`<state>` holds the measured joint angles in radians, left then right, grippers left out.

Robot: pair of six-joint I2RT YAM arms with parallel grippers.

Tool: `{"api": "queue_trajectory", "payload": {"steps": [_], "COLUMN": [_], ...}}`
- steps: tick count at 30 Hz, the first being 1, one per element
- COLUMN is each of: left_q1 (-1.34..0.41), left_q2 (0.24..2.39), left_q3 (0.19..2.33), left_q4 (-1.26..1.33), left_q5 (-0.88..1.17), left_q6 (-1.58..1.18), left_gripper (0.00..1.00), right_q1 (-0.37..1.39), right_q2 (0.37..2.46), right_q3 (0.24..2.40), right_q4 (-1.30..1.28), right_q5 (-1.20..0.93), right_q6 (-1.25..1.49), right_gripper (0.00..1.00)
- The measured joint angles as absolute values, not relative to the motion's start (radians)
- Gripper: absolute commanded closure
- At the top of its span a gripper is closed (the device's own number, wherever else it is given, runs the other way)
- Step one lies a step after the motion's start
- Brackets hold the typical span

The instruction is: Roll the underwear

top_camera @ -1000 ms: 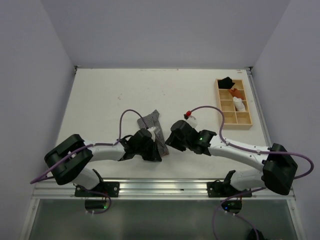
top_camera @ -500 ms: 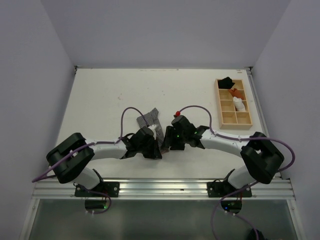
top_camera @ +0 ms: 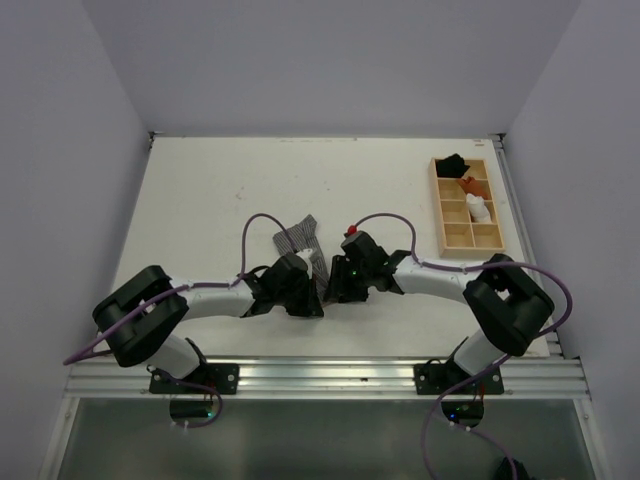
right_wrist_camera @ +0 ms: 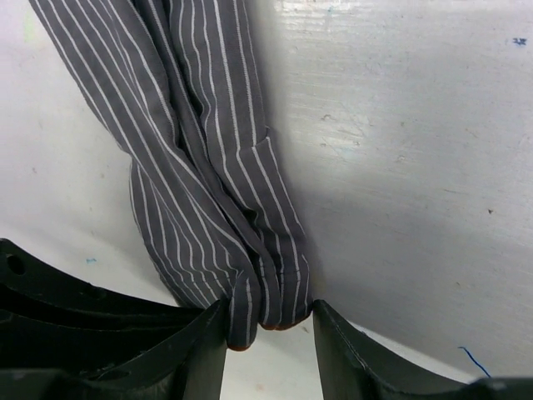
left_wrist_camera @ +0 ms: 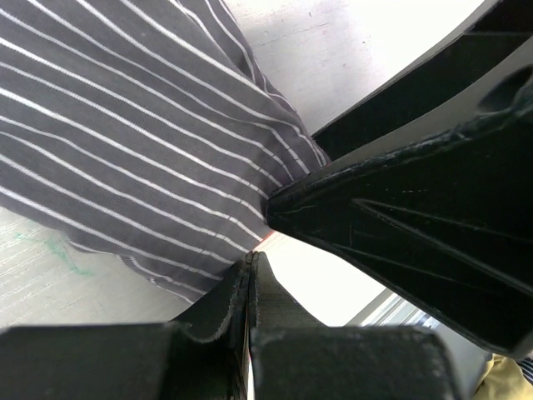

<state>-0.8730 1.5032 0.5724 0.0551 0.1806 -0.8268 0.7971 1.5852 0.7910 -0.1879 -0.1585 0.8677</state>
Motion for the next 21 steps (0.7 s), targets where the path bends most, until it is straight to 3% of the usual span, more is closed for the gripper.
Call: {"api": "queue_trajectory", "payload": {"steps": [8, 11, 15, 21], "left_q1": [-0.873, -0.873, -0.872, -0.834], "left_q2": [1.502, 1.501, 1.495, 1.431], "left_q3": [0.581, 0.581, 0.581, 0.58], "left_q4": [0.034, 0.031, 0.021, -0.085], "left_q5": [0.176, 0.174, 0.171, 0.149], "left_q6": [-0.825, -0.82, -0.818, -0.793], "left_gripper": [1.0, 1.0, 1.0, 1.0], "right_q1": [0.791, 0.79, 0.79, 0.791], "right_q2": [1.585, 1.585, 1.589, 1.615], "right_q3": [0.791, 0.787, 0.775, 0.77], "right_q4": [-0.159, -0.147, -0.131, -0.075], "right_q5": [-0.179, -0.179, -0.18, -0.204], "right_q6": [0.862, 0.862, 0.862, 0.894], "right_gripper": [0.56, 0.63, 0.83, 0.94]}}
